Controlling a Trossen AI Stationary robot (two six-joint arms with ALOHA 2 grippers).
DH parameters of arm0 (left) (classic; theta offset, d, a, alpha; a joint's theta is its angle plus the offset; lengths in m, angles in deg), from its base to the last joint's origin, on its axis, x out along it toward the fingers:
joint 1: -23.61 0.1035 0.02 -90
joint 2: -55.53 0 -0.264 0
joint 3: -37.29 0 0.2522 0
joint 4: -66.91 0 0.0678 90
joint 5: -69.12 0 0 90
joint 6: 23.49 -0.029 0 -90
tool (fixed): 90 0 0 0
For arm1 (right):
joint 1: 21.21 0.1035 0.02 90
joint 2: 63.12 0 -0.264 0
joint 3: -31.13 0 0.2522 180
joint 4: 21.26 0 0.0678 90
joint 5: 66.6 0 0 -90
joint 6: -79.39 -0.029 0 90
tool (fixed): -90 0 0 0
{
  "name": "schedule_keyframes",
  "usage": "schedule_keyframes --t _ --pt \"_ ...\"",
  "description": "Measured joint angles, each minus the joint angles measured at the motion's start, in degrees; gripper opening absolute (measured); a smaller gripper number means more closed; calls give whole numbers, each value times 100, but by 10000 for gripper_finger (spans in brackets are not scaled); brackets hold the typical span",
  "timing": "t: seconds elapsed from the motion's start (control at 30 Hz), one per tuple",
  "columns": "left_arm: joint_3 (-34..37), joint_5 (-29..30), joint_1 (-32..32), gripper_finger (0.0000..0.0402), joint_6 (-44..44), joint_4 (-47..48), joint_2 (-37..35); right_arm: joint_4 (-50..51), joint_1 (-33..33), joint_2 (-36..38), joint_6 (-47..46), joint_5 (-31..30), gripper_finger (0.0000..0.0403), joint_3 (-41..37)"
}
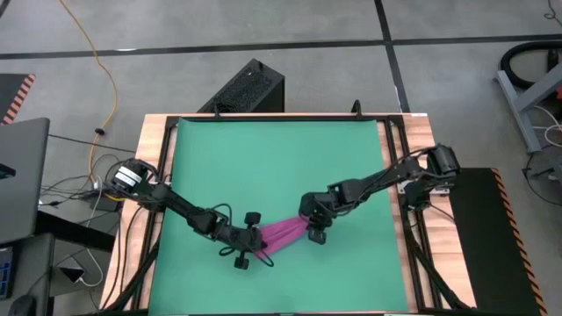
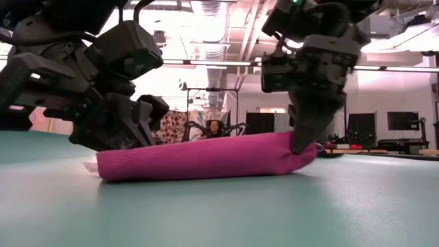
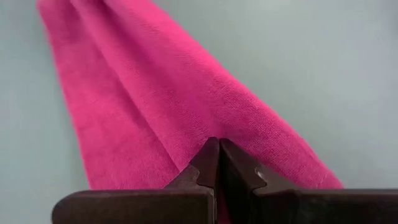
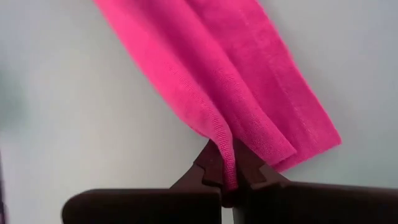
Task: Roll towel
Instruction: Roll the pink towel
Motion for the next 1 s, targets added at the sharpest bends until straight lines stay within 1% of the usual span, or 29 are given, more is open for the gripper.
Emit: schedule_keyframes --t 0.1,0.17,0.27,0.53,0.63,0.73,0.83,0.93,1.0 --pt "0 -211 45 0 2 -6 -2 -18 -198 30 -257 109 16 0" --pt "0 -289 71 0 2 -8 -2 -26 -321 32 -406 315 16 0" --pt "0 -344 100 0 2 -8 -2 -62 -456 5 -590 397 16 0" --pt "0 -788 254 0 0 -8 -4 -181 -746 1 -629 582 16 2" --pt "0 -824 298 0 -9 -8 -9 -205 -840 1 -622 615 16 7" --pt "4 -493 261 0 -75 44 -193 -161 -871 1 -537 613 16 7" --pt "22 63 179 0 -320 246 -623 -120 -855 1 -484 586 16 7" --pt "13 831 173 0 -719 460 -1036 -124 -826 1 -465 558 16 0" --pt "15 1327 263 0 -1248 341 -1055 -123 -827 2 -410 559 16 0"
